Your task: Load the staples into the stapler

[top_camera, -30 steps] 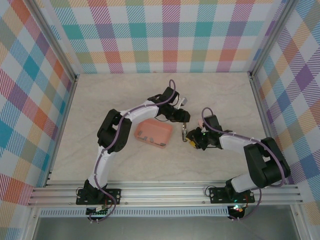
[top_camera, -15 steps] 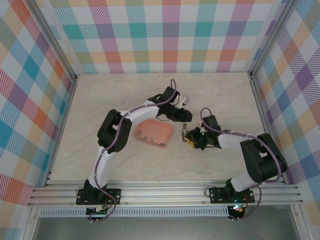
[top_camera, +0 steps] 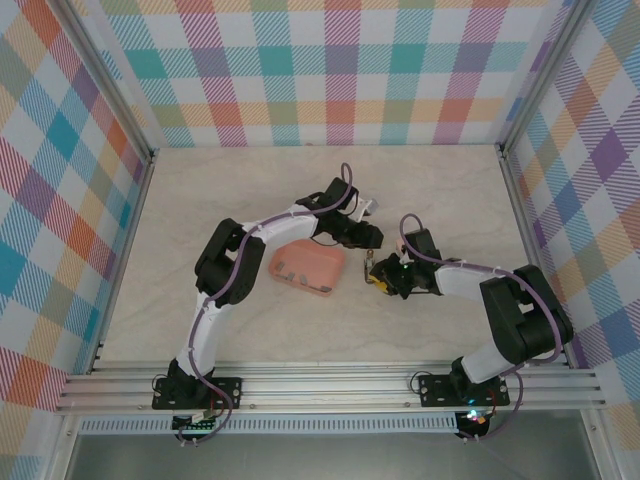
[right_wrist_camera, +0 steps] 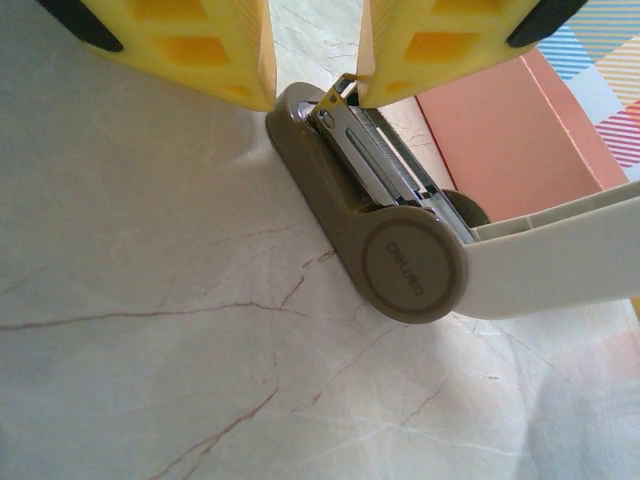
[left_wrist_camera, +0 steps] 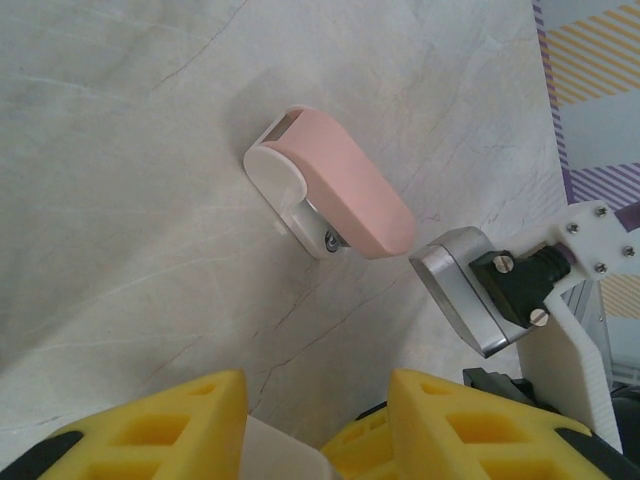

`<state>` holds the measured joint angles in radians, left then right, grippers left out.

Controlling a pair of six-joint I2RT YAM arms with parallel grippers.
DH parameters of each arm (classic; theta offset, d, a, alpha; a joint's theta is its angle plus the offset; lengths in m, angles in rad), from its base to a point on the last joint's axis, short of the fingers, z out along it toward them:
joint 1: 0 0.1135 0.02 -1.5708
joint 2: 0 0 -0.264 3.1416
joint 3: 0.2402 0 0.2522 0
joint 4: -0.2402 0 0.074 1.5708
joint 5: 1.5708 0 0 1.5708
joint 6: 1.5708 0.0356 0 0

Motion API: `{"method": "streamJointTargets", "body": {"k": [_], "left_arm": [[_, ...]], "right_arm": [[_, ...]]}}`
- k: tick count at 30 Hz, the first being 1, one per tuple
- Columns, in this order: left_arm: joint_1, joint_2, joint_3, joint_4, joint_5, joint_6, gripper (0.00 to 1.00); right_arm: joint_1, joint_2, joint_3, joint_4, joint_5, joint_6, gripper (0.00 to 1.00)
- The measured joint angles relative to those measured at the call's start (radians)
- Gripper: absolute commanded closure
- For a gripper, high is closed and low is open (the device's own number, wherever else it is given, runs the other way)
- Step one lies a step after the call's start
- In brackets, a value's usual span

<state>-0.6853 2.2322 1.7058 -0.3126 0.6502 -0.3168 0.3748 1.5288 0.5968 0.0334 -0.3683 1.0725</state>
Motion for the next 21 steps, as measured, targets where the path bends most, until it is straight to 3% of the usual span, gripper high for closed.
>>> {"method": "streamJointTargets", "body": {"k": [21], "left_arm": [[-0.002, -0.043, -0.067, 0.005, 0.040, 0.004, 0.71]], "right_arm": [[0.000, 0.000, 0.011, -0.019, 0.008, -0.023, 0.76]]}}
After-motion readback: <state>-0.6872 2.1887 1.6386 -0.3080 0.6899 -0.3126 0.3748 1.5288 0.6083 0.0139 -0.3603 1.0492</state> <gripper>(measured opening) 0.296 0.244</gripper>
